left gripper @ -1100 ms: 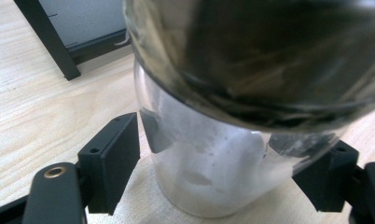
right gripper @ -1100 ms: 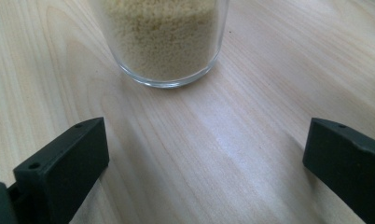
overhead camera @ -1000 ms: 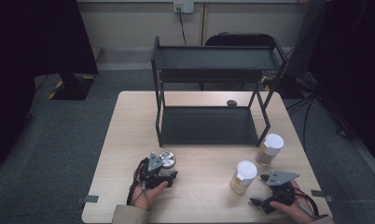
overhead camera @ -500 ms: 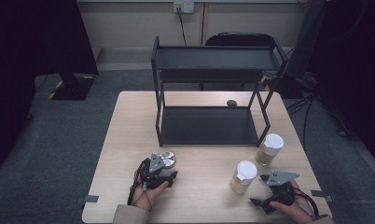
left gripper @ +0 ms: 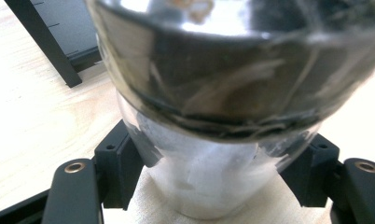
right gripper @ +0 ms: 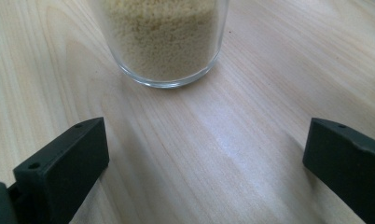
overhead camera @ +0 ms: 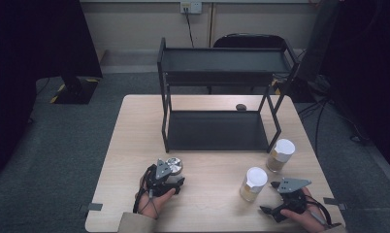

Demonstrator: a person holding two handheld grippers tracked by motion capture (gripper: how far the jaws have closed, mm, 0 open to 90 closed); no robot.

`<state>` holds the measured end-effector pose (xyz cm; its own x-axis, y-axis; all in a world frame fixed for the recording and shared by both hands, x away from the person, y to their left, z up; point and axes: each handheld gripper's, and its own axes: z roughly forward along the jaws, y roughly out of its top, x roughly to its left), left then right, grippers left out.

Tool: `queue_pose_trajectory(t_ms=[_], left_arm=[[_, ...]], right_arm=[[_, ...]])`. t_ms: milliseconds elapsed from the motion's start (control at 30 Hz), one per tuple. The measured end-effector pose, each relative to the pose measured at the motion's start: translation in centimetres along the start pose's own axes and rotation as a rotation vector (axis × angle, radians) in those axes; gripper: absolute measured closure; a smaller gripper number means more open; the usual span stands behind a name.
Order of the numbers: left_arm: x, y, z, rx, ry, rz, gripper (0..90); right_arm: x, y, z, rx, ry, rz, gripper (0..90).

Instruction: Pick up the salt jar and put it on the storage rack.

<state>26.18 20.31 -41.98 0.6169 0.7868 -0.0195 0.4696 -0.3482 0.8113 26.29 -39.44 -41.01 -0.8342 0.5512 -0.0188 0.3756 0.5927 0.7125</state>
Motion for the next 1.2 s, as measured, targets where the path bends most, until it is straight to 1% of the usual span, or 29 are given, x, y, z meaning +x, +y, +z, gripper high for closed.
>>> queue_pose_trajectory(t_ms=[100, 233, 333, 467, 533, 567, 833, 900, 1200], left_arm=[[0.1, 0.1, 0.0, 0.000, -0.005, -0.005, 30.9], [0.2, 0.4, -0.2, 0.000, -0.010, -0.001, 30.9], [0.2, 0.8, -0.3, 0.006, -0.011, 0.016, 30.9], [0.4, 1.1, -0.2, 0.009, -0.020, 0.012, 30.9], [0.4, 1.4, -0.1, 0.009, -0.023, 0.019, 30.9], [0.4, 1.4, -0.1, 0.006, -0.025, 0.014, 30.9], [0.5, 2.4, 0.5, 0.004, -0.041, 0.017, 30.9], [0.6, 2.5, 0.6, 0.000, -0.045, 0.012, 30.9], [0.6, 3.0, 1.3, -0.006, -0.046, 0.004, 30.9]], right_arm=[[0.0, 0.0, 0.0, 0.000, 0.000, 0.000, 0.0], [0.0, 0.0, 0.0, 0.000, 0.000, 0.000, 0.0], [0.0, 0.0, 0.0, 0.000, 0.000, 0.000, 0.0], [0.0, 0.0, 0.0, 0.000, -0.002, 0.002, 0.0], [0.0, 0.0, 0.0, 0.000, -0.002, 0.002, 0.0], [0.0, 0.0, 0.0, 0.001, -0.002, 0.002, 0.0], [0.0, 0.0, 0.0, 0.001, -0.002, 0.002, 0.0], [0.0, 0.0, 0.0, 0.001, -0.002, 0.002, 0.0], [0.0, 0.0, 0.0, 0.001, -0.002, 0.002, 0.0]])
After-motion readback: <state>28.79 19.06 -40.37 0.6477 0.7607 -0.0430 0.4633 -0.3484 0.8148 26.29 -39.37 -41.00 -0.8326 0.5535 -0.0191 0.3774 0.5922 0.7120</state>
